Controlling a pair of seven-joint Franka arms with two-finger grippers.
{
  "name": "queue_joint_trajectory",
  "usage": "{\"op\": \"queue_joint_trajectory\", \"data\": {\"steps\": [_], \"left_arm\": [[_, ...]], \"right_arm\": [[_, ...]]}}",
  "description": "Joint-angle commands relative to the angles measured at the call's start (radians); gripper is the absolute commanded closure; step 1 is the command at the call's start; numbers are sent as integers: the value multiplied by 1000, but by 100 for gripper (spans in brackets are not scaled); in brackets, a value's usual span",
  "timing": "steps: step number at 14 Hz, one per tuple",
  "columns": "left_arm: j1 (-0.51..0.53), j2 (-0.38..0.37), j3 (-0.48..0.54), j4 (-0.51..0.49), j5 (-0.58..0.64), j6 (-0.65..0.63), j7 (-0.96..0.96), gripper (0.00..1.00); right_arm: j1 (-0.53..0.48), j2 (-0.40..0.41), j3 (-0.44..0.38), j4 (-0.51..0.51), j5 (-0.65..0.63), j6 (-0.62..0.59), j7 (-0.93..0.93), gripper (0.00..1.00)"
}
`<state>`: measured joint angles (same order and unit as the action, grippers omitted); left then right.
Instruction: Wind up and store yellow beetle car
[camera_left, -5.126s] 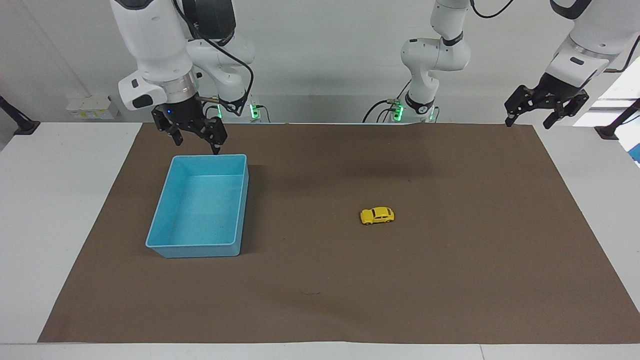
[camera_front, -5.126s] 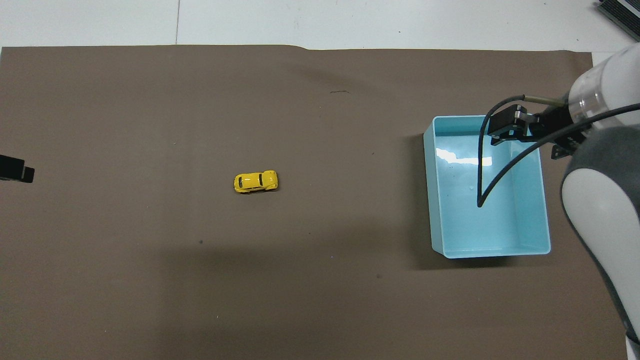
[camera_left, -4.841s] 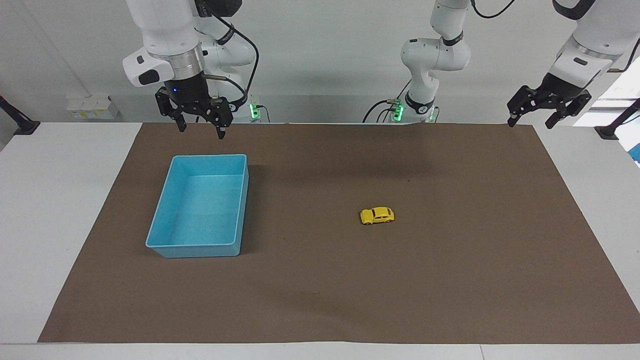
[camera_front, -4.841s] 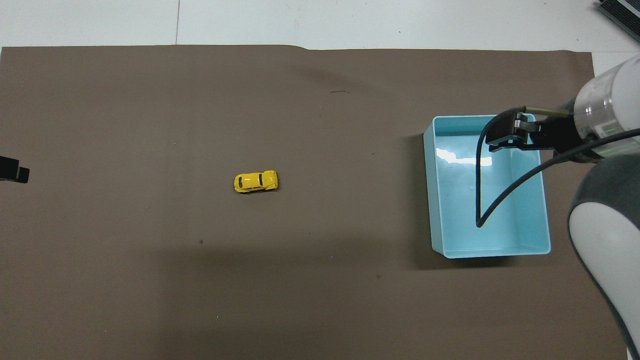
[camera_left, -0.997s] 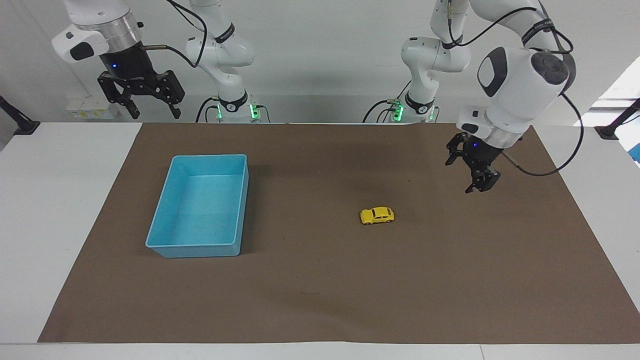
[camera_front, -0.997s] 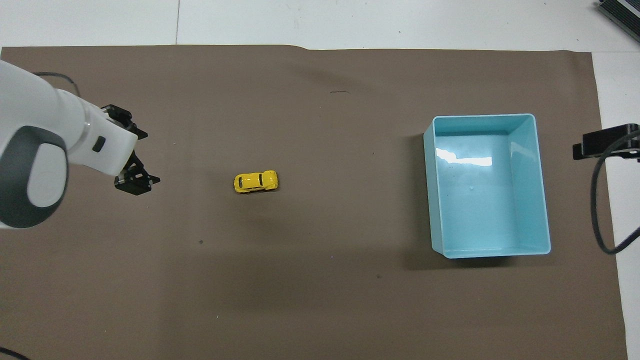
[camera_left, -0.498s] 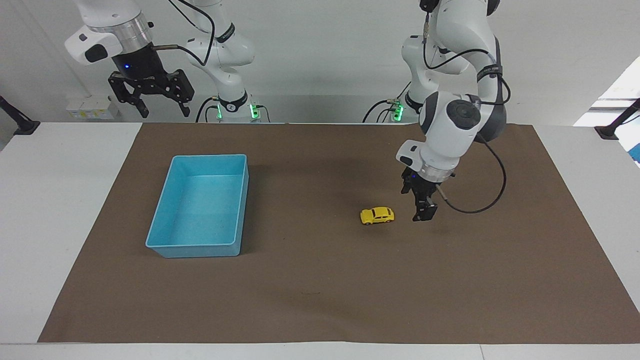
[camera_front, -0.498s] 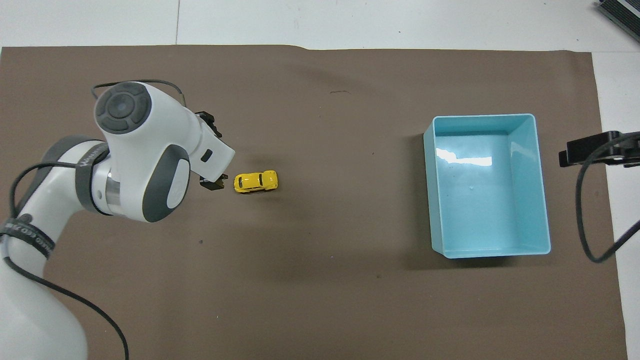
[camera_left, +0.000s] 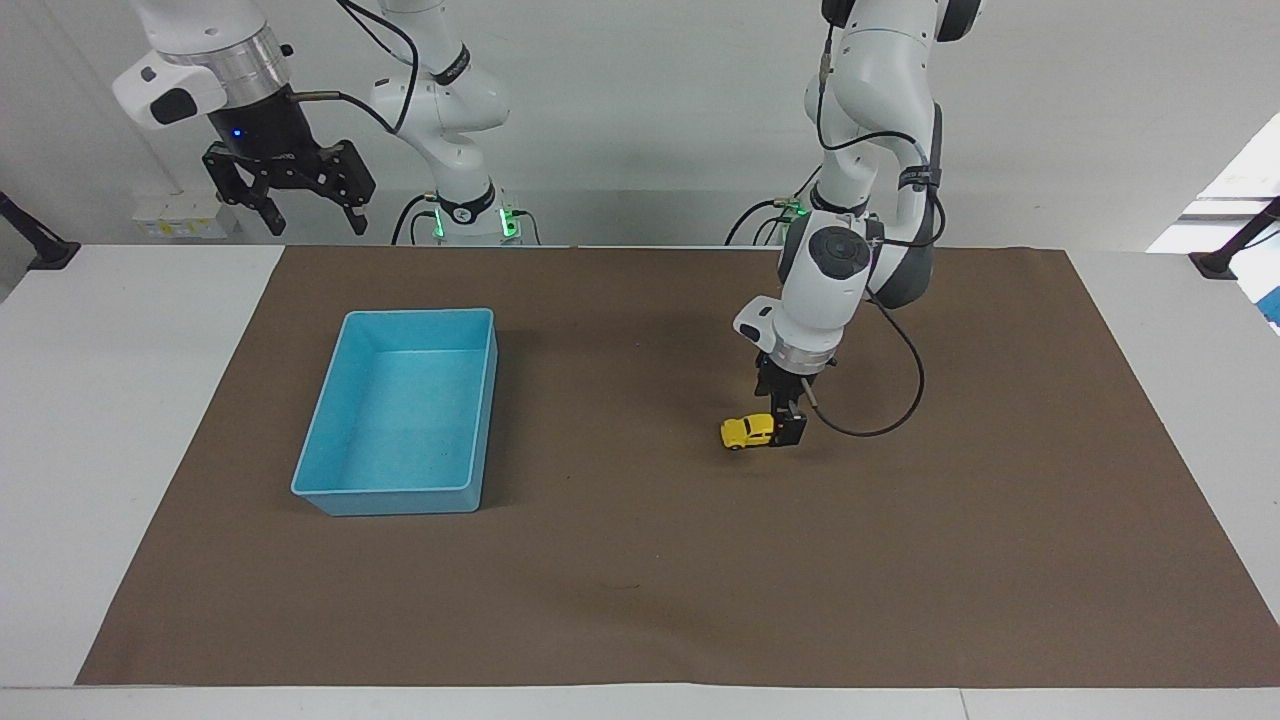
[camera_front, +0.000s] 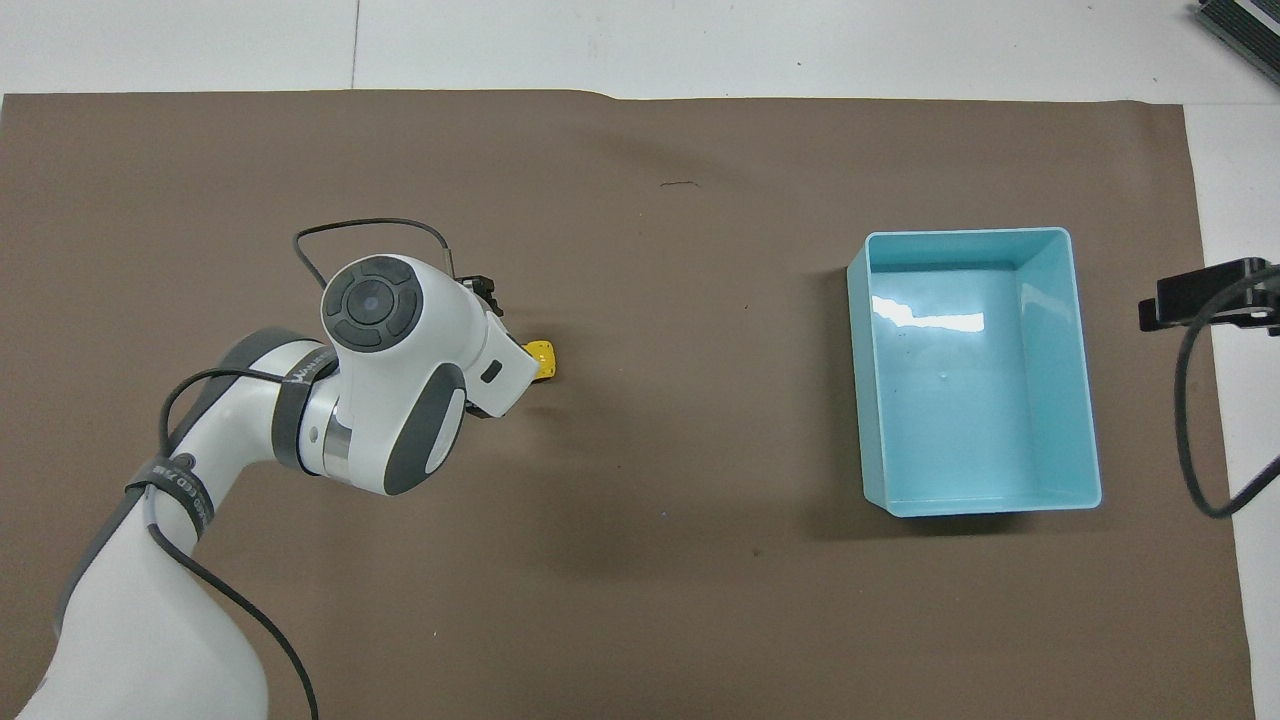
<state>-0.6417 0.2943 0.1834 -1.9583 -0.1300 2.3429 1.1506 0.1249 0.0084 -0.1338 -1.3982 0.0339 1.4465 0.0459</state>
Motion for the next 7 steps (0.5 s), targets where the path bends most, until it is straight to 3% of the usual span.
{"op": "queue_joint_trajectory", "data": {"steps": [1,3,4,5,6,7], "left_arm": [[-35,20,22,-36,-8,84,-41,0],[-36,22,22,-36,-8,82,-67,0],[-50,22,25,-37,-7,75,-115,10],[-67,20,27,-45,1,72,-170,42],[-68,19,27,-47,9,70,-183,82],[-68,19,27,-48,22,69,-181,98]], "right_arm": [[-2,-19,-3,-21,11,0,11,0],[-2,-19,-3,-21,12,-1,11,0],[-2,-19,-3,-21,12,-1,11,0],[-2,-19,-3,-21,12,-1,11,0],[-2,-19,-3,-21,12,-1,11,0],[-2,-19,-3,-21,12,-1,11,0]]}}
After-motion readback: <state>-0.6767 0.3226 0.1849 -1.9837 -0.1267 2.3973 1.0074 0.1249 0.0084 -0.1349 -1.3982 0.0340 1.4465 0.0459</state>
